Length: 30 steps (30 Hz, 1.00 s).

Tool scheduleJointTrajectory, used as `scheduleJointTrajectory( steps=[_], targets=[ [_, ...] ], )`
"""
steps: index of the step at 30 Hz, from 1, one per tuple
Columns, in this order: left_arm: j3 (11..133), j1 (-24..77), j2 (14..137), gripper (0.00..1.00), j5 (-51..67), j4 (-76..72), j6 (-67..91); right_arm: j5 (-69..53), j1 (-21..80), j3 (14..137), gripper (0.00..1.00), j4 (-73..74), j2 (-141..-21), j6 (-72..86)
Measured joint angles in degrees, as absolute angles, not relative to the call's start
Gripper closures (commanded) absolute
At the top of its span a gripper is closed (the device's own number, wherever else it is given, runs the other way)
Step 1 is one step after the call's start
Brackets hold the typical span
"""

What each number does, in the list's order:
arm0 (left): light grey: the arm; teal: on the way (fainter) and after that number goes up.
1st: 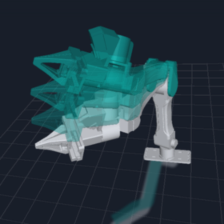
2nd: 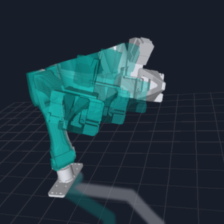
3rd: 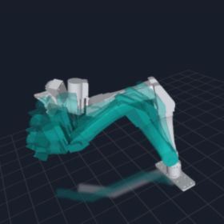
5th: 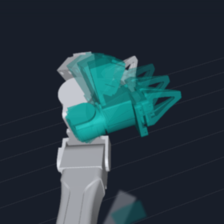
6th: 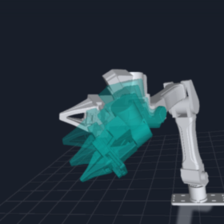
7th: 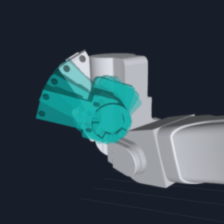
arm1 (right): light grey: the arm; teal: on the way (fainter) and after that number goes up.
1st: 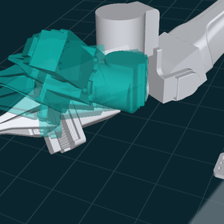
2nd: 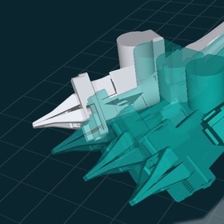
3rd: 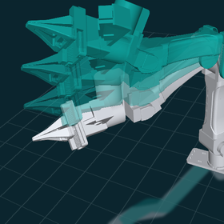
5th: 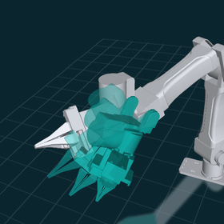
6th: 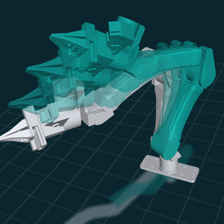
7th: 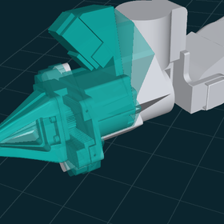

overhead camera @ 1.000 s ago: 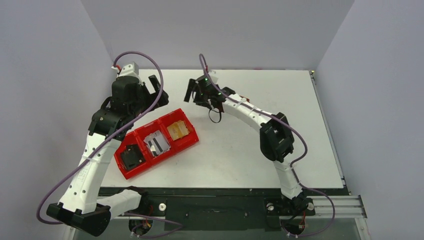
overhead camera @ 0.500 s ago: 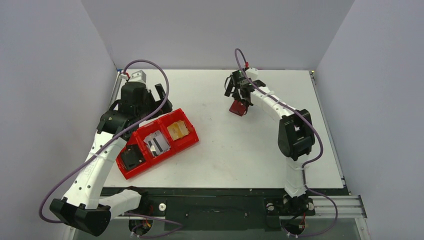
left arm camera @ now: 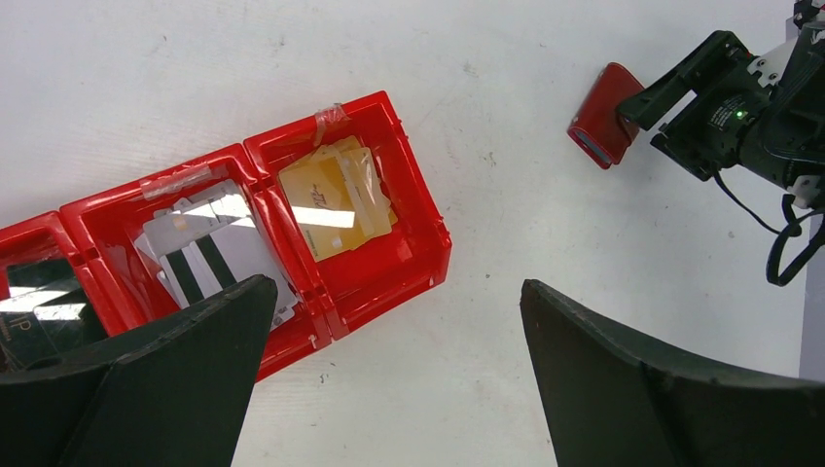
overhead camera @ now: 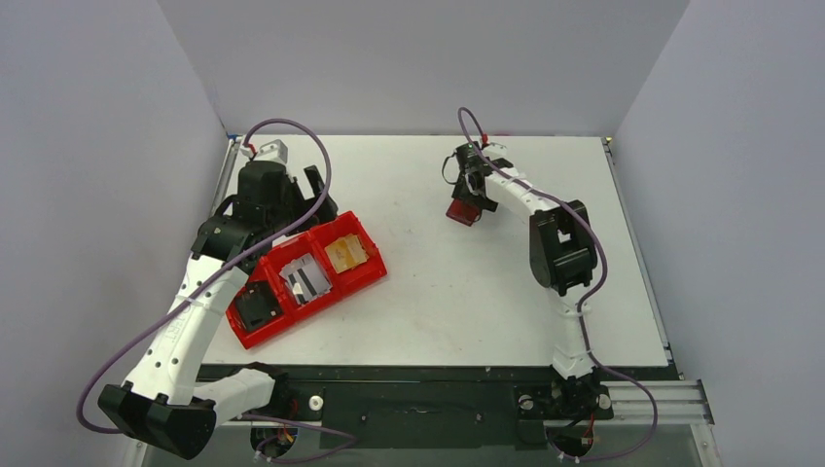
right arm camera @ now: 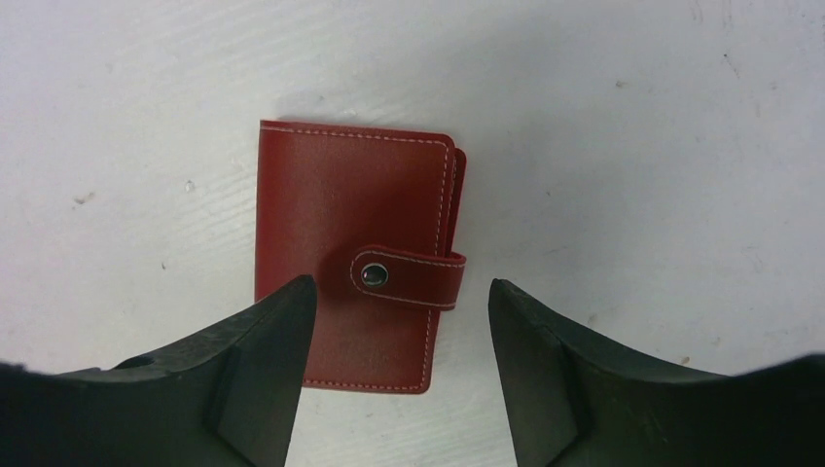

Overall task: Take the credit cards out of the card holder
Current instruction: Move the card holder to the center of the board.

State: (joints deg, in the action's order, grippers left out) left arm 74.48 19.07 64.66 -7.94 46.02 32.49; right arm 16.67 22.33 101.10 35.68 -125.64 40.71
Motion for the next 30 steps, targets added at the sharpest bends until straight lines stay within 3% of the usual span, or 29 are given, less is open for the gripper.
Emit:
scheduleJointTrajectory(
  steps=[17,27,30],
  targets=[
    [74.1,19.0,64.7,0.03,-7.2,45.8,32.5,16.8,21.7,108.4,0.69,37.2,-131.8,40.8],
    [72.7,19.0,64.9,0.03,-7.0,45.3,32.5,18.3,21.8,105.8,1.00,34.7,-130.8,41.0],
    [72.2,19.0,65.1,0.03,-7.0,44.9,32.6,18.4,22.0,104.1,1.00,32.8,-130.0,41.0]
  ],
)
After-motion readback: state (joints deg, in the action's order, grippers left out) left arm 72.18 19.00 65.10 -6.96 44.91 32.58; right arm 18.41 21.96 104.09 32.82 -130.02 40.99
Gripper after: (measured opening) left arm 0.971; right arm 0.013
